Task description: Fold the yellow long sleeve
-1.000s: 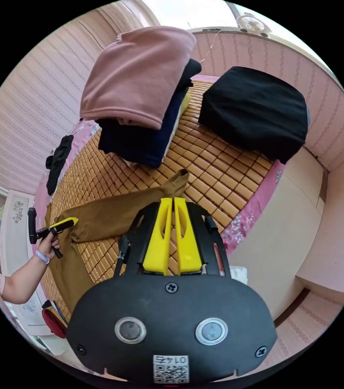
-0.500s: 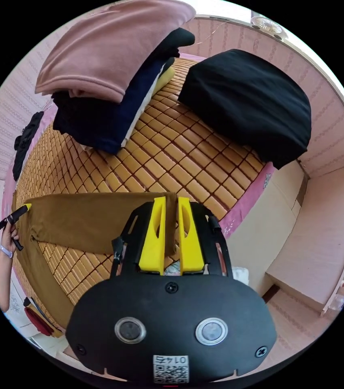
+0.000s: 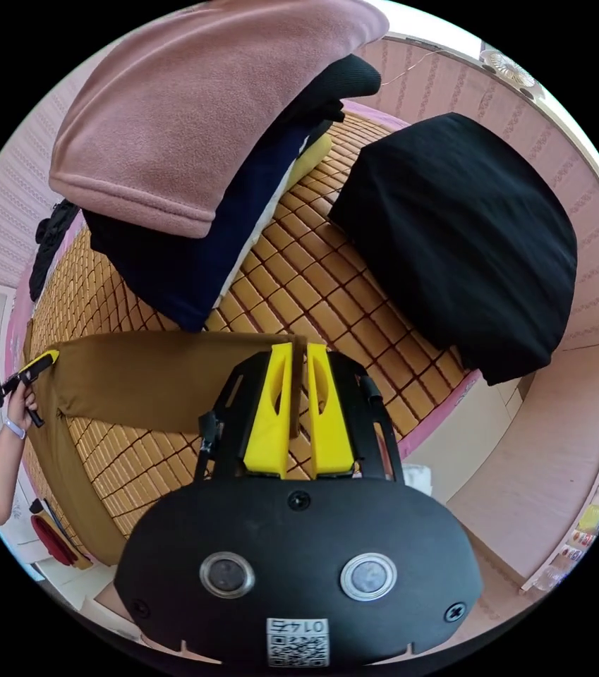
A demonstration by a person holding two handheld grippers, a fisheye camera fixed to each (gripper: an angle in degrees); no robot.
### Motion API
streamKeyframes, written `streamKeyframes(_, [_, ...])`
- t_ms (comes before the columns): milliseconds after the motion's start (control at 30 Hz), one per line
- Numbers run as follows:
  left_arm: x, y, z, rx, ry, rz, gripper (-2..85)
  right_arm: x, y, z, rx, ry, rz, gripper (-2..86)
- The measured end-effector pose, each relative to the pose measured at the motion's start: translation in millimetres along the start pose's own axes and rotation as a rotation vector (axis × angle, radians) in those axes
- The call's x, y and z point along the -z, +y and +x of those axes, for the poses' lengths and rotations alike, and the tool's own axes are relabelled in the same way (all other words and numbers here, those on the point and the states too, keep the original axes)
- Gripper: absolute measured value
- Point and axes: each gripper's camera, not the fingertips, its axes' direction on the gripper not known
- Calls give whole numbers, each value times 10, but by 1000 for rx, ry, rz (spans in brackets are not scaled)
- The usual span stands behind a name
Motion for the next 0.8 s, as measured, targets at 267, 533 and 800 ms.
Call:
streamKeyframes(267, [1027,921,-317,97,-13,102,67,425,223,-617,94,42,39,30])
streamKeyframes(533, [1754,2876,-867,400,-146,-20,66,256,-22,-3085,599,-308,-5,33])
streamKeyframes(800, [2140,3988,-1059,555,-162,21,66,-51,-33,-6962,1053,-640,-54,70])
